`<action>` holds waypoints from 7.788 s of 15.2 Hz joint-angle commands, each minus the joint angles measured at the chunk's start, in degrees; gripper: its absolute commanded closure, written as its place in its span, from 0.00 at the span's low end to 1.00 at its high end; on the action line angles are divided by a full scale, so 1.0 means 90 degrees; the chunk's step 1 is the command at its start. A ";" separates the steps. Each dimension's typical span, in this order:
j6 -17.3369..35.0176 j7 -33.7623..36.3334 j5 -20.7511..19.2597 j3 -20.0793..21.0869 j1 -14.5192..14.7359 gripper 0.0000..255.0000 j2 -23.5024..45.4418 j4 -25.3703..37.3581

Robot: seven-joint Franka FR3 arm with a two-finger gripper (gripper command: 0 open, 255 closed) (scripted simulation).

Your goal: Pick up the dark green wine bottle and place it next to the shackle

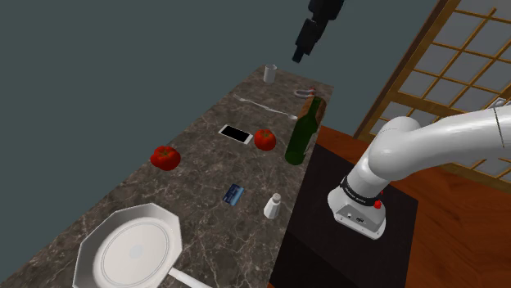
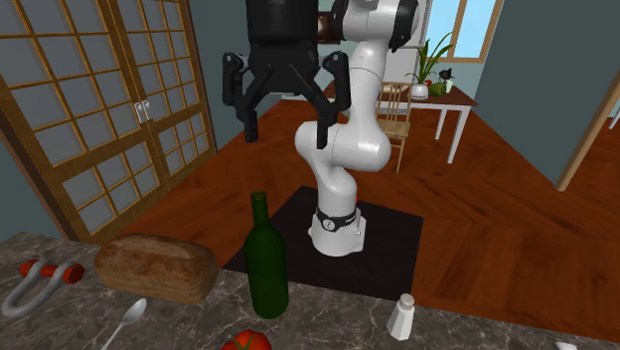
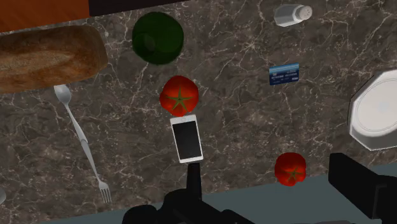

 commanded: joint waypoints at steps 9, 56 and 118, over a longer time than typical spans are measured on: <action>0.0510 -0.0835 -0.0498 -0.0590 -0.0185 0.00 -0.0889 -0.1706; 0.0355 -0.1496 -0.1016 -0.1097 -0.0454 1.00 -0.1244 -0.2100; -0.4077 -0.1850 -0.0900 -0.1278 -0.0296 1.00 0.1763 0.5343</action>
